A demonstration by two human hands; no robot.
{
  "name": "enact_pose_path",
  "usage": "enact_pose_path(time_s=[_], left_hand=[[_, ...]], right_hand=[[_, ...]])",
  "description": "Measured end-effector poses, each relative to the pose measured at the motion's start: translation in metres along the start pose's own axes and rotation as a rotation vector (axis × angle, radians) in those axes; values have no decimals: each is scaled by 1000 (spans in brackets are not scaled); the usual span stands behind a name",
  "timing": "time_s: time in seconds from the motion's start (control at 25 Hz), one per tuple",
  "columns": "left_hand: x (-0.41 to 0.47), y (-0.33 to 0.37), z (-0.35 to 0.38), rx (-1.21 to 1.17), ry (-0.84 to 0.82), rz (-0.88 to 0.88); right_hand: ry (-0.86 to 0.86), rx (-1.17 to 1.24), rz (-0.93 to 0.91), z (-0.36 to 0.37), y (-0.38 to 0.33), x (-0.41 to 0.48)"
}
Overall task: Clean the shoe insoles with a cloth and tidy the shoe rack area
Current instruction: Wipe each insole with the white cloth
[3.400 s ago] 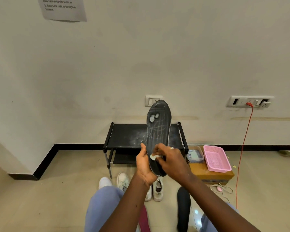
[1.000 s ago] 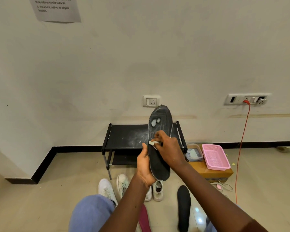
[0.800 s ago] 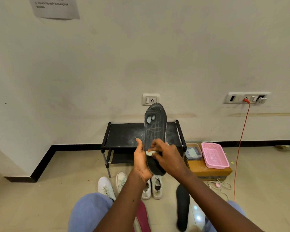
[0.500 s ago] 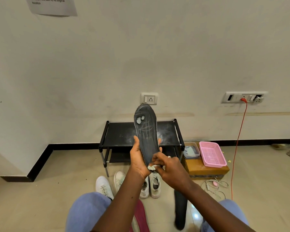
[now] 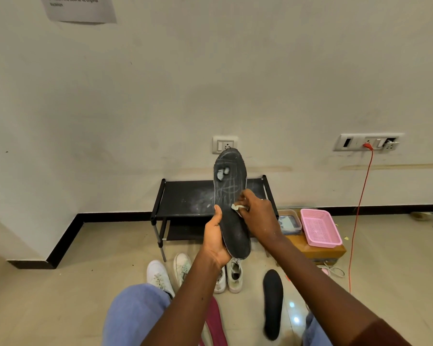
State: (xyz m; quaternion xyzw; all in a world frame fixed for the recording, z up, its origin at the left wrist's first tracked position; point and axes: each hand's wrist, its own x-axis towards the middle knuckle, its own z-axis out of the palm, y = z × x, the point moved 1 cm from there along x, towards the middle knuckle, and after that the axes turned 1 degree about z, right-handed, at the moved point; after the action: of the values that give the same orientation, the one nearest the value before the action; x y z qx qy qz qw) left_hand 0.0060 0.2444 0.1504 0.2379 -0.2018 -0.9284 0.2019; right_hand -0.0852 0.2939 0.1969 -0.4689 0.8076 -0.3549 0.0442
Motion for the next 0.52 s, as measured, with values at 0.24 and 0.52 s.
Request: enact_pose_path(time_s=[0.24, 0.52], left_hand=[[4, 7, -1, -28, 35, 70], [9, 8, -4, -85, 96, 156]], right_hand=[[-116, 79, -12, 7, 9, -34], [-169, 229, 50, 15, 21, -68]])
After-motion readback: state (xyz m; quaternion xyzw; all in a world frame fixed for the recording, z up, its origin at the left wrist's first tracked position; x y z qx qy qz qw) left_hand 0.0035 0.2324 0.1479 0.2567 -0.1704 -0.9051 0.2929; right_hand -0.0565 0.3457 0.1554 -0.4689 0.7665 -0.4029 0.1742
